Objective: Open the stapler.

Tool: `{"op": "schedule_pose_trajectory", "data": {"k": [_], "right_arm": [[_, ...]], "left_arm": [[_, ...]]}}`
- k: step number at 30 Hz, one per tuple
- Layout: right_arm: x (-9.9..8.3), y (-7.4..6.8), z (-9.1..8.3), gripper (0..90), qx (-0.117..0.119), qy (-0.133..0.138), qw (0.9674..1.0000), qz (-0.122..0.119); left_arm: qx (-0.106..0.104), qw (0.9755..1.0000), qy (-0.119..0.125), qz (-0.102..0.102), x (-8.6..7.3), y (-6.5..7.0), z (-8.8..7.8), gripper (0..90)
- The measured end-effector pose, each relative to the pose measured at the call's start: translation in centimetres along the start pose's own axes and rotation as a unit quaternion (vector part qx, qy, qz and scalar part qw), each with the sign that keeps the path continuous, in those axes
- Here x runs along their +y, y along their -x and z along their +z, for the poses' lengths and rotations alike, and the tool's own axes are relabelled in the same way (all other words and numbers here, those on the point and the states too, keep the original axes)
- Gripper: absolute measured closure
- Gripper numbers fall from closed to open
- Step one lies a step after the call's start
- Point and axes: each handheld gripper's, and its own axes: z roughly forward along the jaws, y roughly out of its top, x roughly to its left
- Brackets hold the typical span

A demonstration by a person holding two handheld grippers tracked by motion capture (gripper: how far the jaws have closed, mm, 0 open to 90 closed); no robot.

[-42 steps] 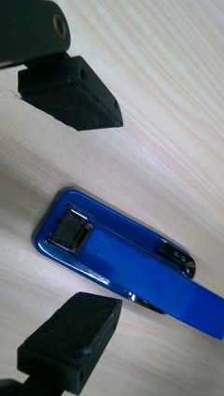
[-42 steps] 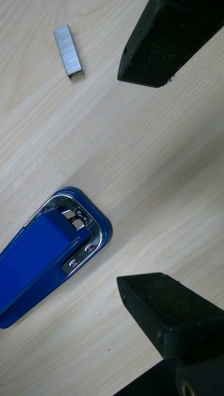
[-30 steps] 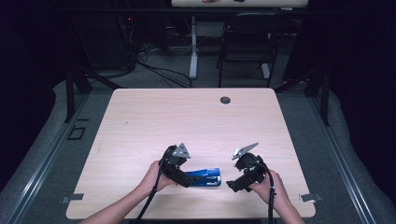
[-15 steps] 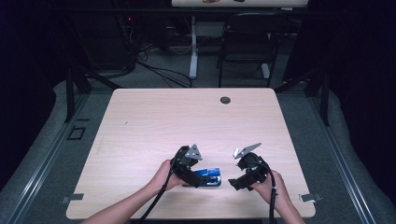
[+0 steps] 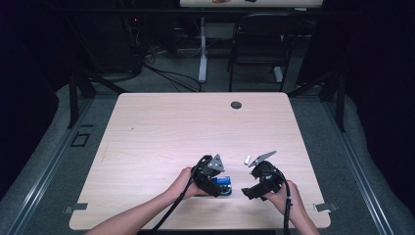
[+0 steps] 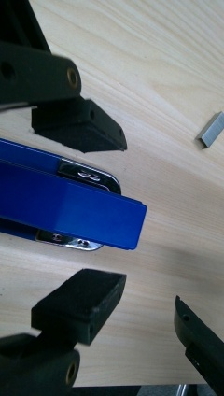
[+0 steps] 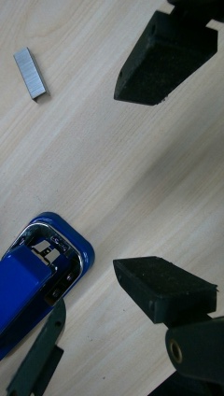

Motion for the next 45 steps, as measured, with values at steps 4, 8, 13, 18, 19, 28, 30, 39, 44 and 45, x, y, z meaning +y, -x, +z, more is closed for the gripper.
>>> {"op": "schedule_pose_trajectory", "data": {"k": [4,8,13,18,19,28,30,39,44,45], "right_arm": [[-0.3,0.1,0.0,15.4,0.003,-0.004,1.0000,0.004],[-0.4,0.2,0.0,15.6,0.007,-0.005,0.9999,0.006],[-0.5,0.1,0.2,15.7,0.007,-0.007,0.9999,0.008],[-0.5,0.0,0.2,15.9,0.007,-0.008,0.9999,0.006],[-0.5,-0.1,0.2,15.9,0.007,-0.008,0.9999,0.007],[-0.5,-0.1,0.1,18.8,0.009,0.000,0.9999,0.013],[-0.5,-0.2,0.2,24.4,0.017,0.017,0.9993,0.027],[0.9,-0.1,2.0,79.7,0.087,0.070,0.9888,0.099],[1.5,-0.3,3.7,86.9,0.129,0.063,0.9808,0.132],[1.5,-0.5,3.8,87.6,0.127,0.060,0.9815,0.130]], "left_arm": [[-0.009,0.9999,0.004,0.005,0.1,0.0,0.3,38.8],[-0.014,0.9998,0.002,0.011,0.2,-0.1,0.5,43.6],[-0.021,0.9997,-0.002,0.015,0.1,-0.2,0.8,50.5],[-0.019,0.9997,0.002,0.018,-0.1,-0.4,0.9,57.9],[-0.025,0.9996,0.005,0.015,-0.1,-0.5,0.9,58.2],[-0.029,0.9987,0.014,0.039,-0.2,-0.6,0.3,61.0],[-0.030,0.9984,0.022,0.043,-0.2,-0.7,0.2,61.4],[-0.037,0.9973,0.038,0.051,-0.5,-0.7,-0.5,62.0],[-0.040,0.9964,0.050,0.055,-0.6,-0.8,-1.0,62.3],[-0.039,0.9964,0.052,0.054,-0.7,-0.7,-1.0,62.4]]}}
